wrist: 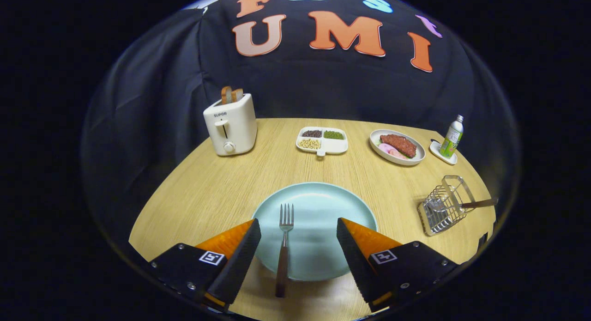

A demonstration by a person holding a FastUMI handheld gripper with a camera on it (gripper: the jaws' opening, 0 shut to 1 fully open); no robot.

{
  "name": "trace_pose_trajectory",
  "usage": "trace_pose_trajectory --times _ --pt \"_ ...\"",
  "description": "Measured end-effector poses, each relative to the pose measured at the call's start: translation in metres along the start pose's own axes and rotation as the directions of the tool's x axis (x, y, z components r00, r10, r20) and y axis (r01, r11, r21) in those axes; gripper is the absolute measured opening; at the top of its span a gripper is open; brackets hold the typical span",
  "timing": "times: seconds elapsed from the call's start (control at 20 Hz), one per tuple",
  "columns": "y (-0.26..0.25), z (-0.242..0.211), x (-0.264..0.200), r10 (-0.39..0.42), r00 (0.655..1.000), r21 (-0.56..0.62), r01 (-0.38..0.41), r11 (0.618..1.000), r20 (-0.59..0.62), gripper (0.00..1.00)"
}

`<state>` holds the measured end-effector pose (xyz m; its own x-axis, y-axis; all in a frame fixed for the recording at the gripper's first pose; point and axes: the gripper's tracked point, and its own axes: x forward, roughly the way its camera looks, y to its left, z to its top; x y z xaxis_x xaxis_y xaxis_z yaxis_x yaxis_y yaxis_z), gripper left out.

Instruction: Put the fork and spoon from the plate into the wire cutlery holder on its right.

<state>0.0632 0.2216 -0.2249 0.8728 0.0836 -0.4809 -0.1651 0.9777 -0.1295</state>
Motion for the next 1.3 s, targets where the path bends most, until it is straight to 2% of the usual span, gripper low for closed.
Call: trace_pose_trajectory --times 0.15,0.2,0.35,0.75,0.8,1.0,1.3 --pt "0.005 -0.022 0.016 -0.002 0.999 -0.016 0.001 1.0 -0.051 0.9" --pt "0.007 -0.029 0.019 0.001 0.998 -0.022 -0.002 1.0 -0.066 0.83" --pt "0.011 -0.041 0.027 0.008 0.994 -0.031 -0.011 0.999 -0.106 0.73" --pt "0.015 -0.057 0.034 0.014 0.989 -0.006 -0.015 1.0 -0.144 0.24" --pt "0.017 -0.056 0.034 0.02 0.989 -0.004 -0.021 1.0 -0.144 0.14" --pt "0.017 -0.054 0.034 0.032 0.987 0.006 -0.031 0.999 -0.156 0.05" --pt "0.004 -0.01 0.009 0.086 0.986 0.002 -0.087 0.996 -0.14 0.05"
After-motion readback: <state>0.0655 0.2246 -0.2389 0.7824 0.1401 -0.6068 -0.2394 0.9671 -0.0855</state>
